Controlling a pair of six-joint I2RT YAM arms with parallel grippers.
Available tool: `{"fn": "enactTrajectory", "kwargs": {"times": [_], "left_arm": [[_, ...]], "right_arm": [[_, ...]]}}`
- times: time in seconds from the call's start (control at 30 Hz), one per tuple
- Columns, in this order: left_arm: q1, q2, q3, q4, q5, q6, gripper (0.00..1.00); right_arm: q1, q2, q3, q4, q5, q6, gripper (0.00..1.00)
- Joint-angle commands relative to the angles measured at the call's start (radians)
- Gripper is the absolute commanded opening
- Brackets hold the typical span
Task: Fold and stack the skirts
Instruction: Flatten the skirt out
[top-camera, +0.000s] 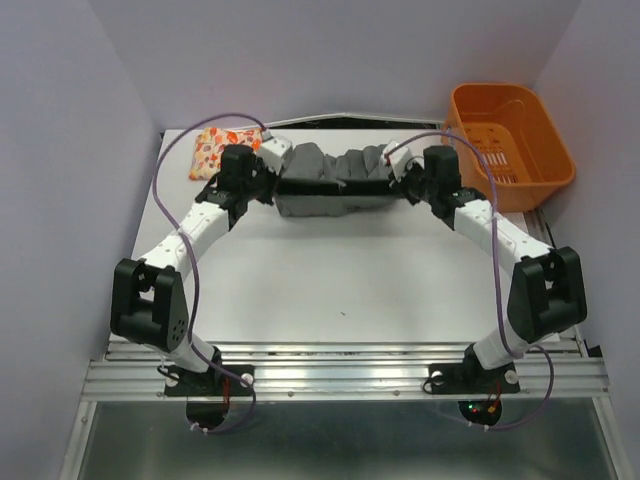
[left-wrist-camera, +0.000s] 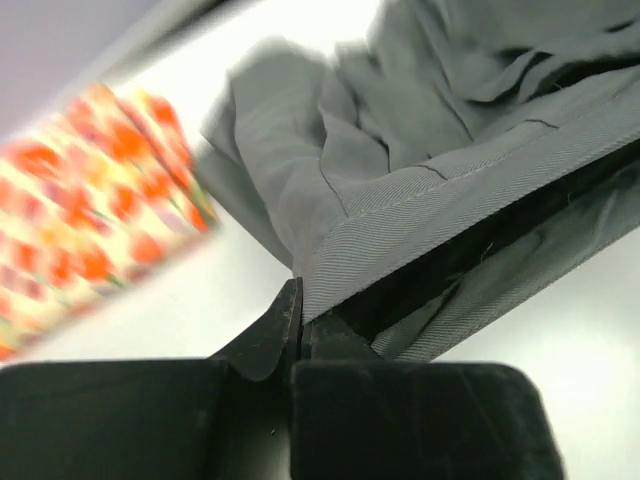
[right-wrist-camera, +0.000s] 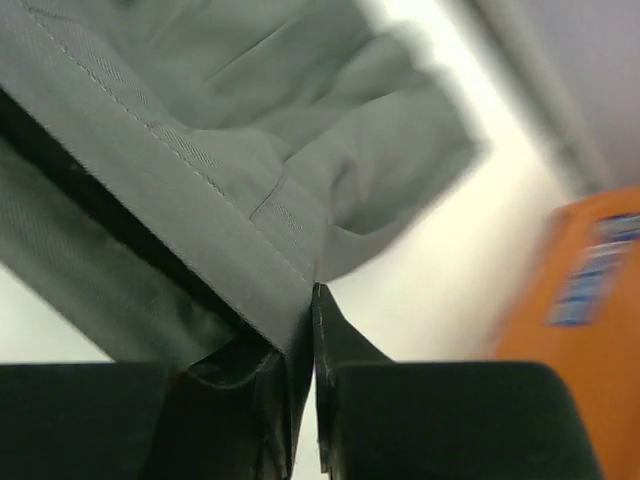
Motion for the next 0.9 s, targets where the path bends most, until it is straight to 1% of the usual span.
{"fn": "enactTrajectory", "kwargs": {"times": [0.0, 0.03, 0.07, 0.13, 0.17, 0.2, 0.23, 0.27, 0.3, 0.33, 0.37, 0.4, 0.43, 0.5, 0.53, 0.57, 0.6, 0.67, 0.7, 0.83, 0.87], "left_arm": [[0.042, -0.123, -0.219, -0.082, -0.028, 0.157, 0.02], [0.042, -0.149, -0.285, -0.094, -0.025, 0.176, 0.02], [0.042, -0.172, -0.308, -0.114, -0.011, 0.199, 0.02], [0.037, -0.247, -0.368, -0.171, -0.008, 0.249, 0.01], [0.034, -0.29, -0.382, -0.218, 0.012, 0.273, 0.01], [0.027, -0.307, -0.394, -0.246, 0.021, 0.299, 0.01], [0.019, -0.327, -0.403, -0.271, 0.029, 0.323, 0.02], [0.011, -0.358, -0.425, -0.326, 0.052, 0.372, 0.11], [0.004, -0.372, -0.432, -0.355, 0.067, 0.4, 0.16], [-0.013, -0.385, -0.449, -0.387, 0.087, 0.432, 0.25], [-0.022, -0.396, -0.46, -0.41, 0.11, 0.464, 0.34], [-0.038, -0.418, -0.469, -0.444, 0.112, 0.492, 0.44], [-0.067, -0.425, -0.483, -0.464, 0.116, 0.506, 0.5], [-0.105, -0.435, -0.486, -0.501, 0.112, 0.543, 0.54], [-0.133, -0.444, -0.486, -0.533, 0.11, 0.55, 0.59], [-0.143, -0.448, -0.486, -0.544, 0.109, 0.55, 0.62], [-0.156, -0.456, -0.488, -0.57, 0.11, 0.554, 0.63], [-0.171, -0.47, -0.479, -0.611, 0.129, 0.581, 0.64], [-0.179, -0.485, -0.479, -0.634, 0.13, 0.58, 0.7], [-0.191, -0.55, -0.495, -0.68, 0.156, 0.601, 0.73], [-0.194, -0.562, -0.5, -0.681, 0.164, 0.603, 0.74]], "right_arm": [[-0.073, -0.111, -0.161, -0.231, -0.017, -0.109, 0.12], [-0.073, -0.172, -0.222, -0.283, -0.048, -0.114, 0.12], [-0.073, -0.2, -0.24, -0.317, -0.063, -0.124, 0.11], [-0.073, -0.247, -0.257, -0.393, -0.111, -0.14, 0.09], [-0.073, -0.28, -0.261, -0.482, -0.129, -0.153, 0.09], [-0.064, -0.292, -0.26, -0.528, -0.158, -0.175, 0.09], [-0.063, -0.304, -0.264, -0.567, -0.172, -0.201, 0.12], [-0.054, -0.321, -0.273, -0.649, -0.188, -0.224, 0.26], [-0.054, -0.327, -0.28, -0.686, -0.197, -0.25, 0.32], [-0.054, -0.335, -0.284, -0.75, -0.221, -0.302, 0.41], [-0.054, -0.34, -0.29, -0.772, -0.231, -0.321, 0.5], [-0.045, -0.35, -0.3, -0.794, -0.238, -0.359, 0.67], [-0.045, -0.353, -0.3, -0.843, -0.266, -0.374, 0.73], [-0.034, -0.357, -0.294, -0.889, -0.291, -0.413, 0.84], [-0.025, -0.355, -0.275, -0.957, -0.329, -0.46, 0.93], [-0.016, -0.355, -0.264, -0.987, -0.347, -0.477, 0.97], [-0.016, -0.355, -0.252, -1.015, -0.363, -0.491, 1.0], [-0.007, -0.353, -0.209, -1.078, -0.416, -0.526, 1.0], [-0.007, -0.355, -0.195, -1.094, -0.433, -0.535, 1.0], [0.032, -0.372, -0.134, -1.167, -0.522, -0.586, 1.0], [0.057, -0.386, -0.126, -1.19, -0.559, -0.588, 1.0]]}}
